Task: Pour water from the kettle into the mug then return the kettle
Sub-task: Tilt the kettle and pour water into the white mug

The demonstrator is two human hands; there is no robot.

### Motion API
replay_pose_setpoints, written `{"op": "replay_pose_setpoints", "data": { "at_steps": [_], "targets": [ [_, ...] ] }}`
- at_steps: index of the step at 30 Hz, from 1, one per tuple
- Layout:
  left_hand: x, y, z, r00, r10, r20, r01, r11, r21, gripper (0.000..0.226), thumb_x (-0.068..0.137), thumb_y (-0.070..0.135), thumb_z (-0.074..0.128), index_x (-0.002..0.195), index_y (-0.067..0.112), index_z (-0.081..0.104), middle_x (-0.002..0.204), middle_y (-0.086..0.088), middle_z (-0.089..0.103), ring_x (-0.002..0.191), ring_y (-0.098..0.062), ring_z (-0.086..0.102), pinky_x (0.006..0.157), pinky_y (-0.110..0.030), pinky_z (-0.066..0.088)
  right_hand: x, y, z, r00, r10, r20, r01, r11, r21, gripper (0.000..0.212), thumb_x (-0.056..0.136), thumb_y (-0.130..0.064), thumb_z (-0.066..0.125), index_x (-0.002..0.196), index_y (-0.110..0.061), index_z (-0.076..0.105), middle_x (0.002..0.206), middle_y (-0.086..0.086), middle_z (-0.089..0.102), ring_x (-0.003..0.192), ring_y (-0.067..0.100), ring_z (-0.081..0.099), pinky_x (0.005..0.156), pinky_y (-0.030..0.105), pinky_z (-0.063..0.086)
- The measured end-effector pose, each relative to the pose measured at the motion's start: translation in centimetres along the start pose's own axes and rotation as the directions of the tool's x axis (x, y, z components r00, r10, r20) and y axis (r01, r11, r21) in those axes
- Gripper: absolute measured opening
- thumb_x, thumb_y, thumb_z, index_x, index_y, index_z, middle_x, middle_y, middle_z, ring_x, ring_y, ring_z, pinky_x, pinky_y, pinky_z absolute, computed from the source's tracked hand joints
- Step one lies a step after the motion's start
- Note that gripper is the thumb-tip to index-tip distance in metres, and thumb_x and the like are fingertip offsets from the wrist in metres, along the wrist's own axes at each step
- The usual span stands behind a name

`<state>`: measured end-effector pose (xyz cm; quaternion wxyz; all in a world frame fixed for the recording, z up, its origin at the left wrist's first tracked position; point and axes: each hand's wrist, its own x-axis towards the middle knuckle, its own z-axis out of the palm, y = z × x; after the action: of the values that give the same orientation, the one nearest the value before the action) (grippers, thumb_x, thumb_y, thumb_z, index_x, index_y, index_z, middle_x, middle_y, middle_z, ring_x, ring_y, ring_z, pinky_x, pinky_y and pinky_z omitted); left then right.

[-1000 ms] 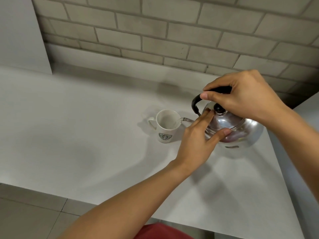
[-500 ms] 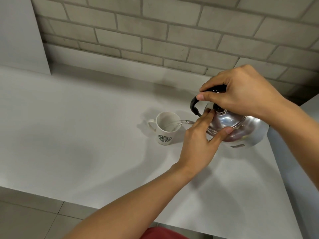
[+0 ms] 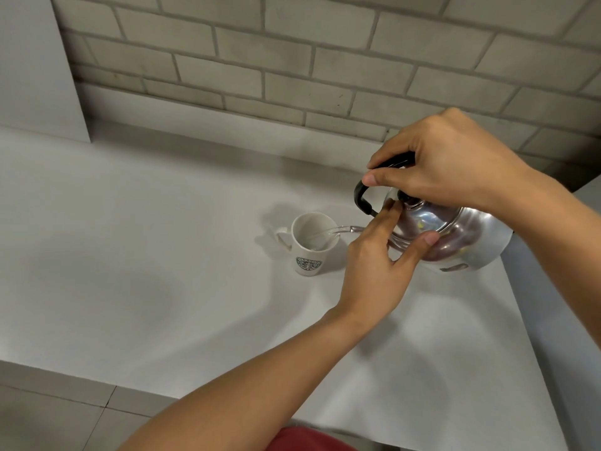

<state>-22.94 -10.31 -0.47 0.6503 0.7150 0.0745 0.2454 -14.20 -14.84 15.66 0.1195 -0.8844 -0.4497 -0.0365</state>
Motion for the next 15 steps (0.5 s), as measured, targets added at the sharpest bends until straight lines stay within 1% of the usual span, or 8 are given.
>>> {"op": "replay_pose_setpoints", "data": {
  "at_steps": [4,9,12,15],
  "targets": [
    [0.11,0.29,0.00,1.000,-0.012,-0.006,0.012,1.000,-0.011,0.052,0.095,0.043,0.074,0.142,0.025,0.059,0.136,0.013,0.068,0.121,-0.002,0.064,0.100,-0.032,0.055,0.22,-0.09,-0.16,1.000,0.006,0.015,-0.006,1.000,-0.010,0.038,0.081,-0.060,0.064,0.099,-0.034,0.084,0.091,-0.008,0.082,0.085,0.019,0.073,0.076,0.042,0.059],
    [0.24,0.51,0.17,1.000,-0.028,-0.003,0.028,0.999,-0.022,0.054,0.095,0.043,0.074,0.144,0.024,0.059,0.139,0.011,0.068,0.123,-0.007,0.065,0.102,-0.035,0.054,0.36,-0.17,-0.39,1.000,-0.005,0.025,0.006,1.000,-0.030,0.033,0.084,-0.058,0.067,0.099,-0.033,0.084,0.089,-0.006,0.082,0.085,0.021,0.073,0.076,0.043,0.058],
    [0.27,0.59,0.25,0.999,-0.036,0.005,0.036,0.999,-0.026,0.055,0.096,0.044,0.073,0.145,0.025,0.058,0.138,0.011,0.068,0.119,-0.011,0.067,0.100,-0.035,0.054,0.44,-0.18,-0.51,0.999,-0.009,0.036,0.010,0.999,-0.042,0.030,0.086,-0.055,0.070,0.099,-0.033,0.084,0.090,-0.005,0.083,0.086,0.022,0.073,0.077,0.044,0.058],
    [0.20,0.63,0.32,1.000,-0.026,0.002,0.026,0.999,-0.031,0.053,0.096,0.045,0.072,0.143,0.027,0.059,0.133,0.012,0.070,0.115,-0.009,0.068,0.097,-0.030,0.055,0.52,-0.17,-0.48,0.999,-0.009,0.046,0.011,0.998,-0.055,0.029,0.087,-0.055,0.070,0.101,-0.033,0.084,0.091,-0.004,0.083,0.087,0.023,0.073,0.077,0.045,0.058]
  ]
}}
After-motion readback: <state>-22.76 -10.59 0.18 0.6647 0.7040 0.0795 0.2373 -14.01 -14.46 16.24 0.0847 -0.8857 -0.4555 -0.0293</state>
